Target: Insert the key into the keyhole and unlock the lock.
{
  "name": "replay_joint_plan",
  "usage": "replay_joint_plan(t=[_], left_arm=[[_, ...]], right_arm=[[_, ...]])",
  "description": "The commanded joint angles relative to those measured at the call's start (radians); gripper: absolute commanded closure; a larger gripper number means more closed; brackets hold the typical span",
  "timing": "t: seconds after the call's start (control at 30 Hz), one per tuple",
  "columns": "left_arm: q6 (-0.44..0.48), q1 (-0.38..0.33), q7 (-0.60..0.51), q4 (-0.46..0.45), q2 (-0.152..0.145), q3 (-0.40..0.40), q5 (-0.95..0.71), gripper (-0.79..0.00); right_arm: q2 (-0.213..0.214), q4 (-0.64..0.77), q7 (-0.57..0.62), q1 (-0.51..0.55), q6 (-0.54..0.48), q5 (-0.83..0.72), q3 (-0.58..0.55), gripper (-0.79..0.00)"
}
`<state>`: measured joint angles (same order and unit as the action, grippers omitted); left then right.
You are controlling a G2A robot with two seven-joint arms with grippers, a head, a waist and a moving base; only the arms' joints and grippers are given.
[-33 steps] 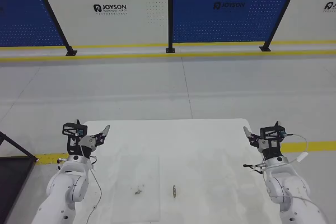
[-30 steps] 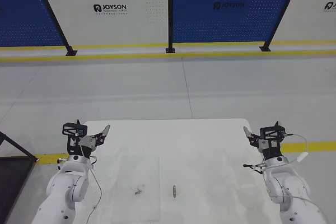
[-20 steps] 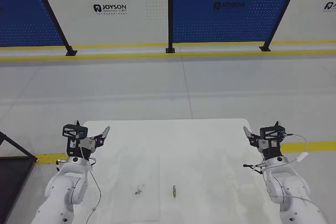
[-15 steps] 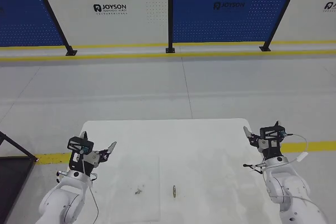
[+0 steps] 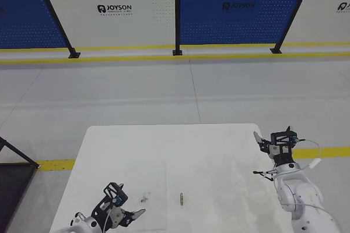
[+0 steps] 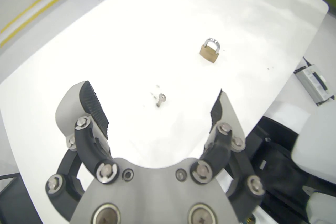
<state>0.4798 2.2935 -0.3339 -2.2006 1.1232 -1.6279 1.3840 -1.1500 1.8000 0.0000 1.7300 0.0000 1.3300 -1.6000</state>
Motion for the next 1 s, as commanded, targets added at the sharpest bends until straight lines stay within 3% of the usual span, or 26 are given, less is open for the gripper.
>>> replay_joint_plan(t=[0.0, 0.17, 0.37, 0.4, 0.43, 0.6, 0.67, 0.7, 0.73, 0.87, 0.97], left_arm=[[-0.026, -0.029, -0.096, 0.013, 0.002, 0.038, -0.083, -0.785], [-0.240, -0.130, -0.244, 0.064, 0.017, 0.132, -0.133, -0.785], [-0.305, -0.203, -0.315, 0.127, 0.024, 0.234, -0.095, -0.773], [-0.317, -0.210, -0.320, 0.132, 0.025, 0.244, -0.090, -0.625], [-0.332, -0.214, -0.324, 0.139, 0.026, 0.254, -0.082, -0.563], [-0.371, -0.245, -0.337, 0.176, 0.030, 0.301, -0.052, -0.570], [-0.381, -0.255, -0.335, 0.191, 0.031, 0.310, -0.050, -0.665], [-0.385, -0.260, -0.331, 0.199, 0.032, 0.313, -0.053, -0.653], [-0.387, -0.265, -0.329, 0.206, 0.032, 0.315, -0.054, -0.597], [-0.407, -0.273, -0.317, 0.225, 0.032, 0.318, -0.034, -0.545], [-0.429, -0.275, -0.298, 0.238, 0.032, 0.329, -0.007, -0.388]], right_arm=[[0.000, 0.000, 0.000, 0.000, 0.000, 0.000, 0.000, -0.785], [0.000, 0.000, 0.000, 0.000, 0.000, 0.000, 0.000, -0.785], [0.000, 0.000, 0.000, 0.000, 0.000, 0.000, 0.000, -0.785], [0.000, 0.000, 0.000, 0.000, 0.000, 0.000, 0.000, -0.785], [0.000, 0.000, 0.000, 0.000, 0.000, 0.000, 0.000, -0.785], [0.000, 0.000, 0.000, 0.000, 0.000, 0.000, 0.000, -0.785], [0.000, 0.000, 0.000, 0.000, 0.000, 0.000, 0.000, -0.785], [0.000, 0.000, 0.000, 0.000, 0.000, 0.000, 0.000, -0.785], [0.000, 0.000, 0.000, 0.000, 0.000, 0.000, 0.000, -0.785], [0.000, 0.000, 0.000, 0.000, 0.000, 0.000, 0.000, -0.785], [0.000, 0.000, 0.000, 0.000, 0.000, 0.000, 0.000, -0.785]])
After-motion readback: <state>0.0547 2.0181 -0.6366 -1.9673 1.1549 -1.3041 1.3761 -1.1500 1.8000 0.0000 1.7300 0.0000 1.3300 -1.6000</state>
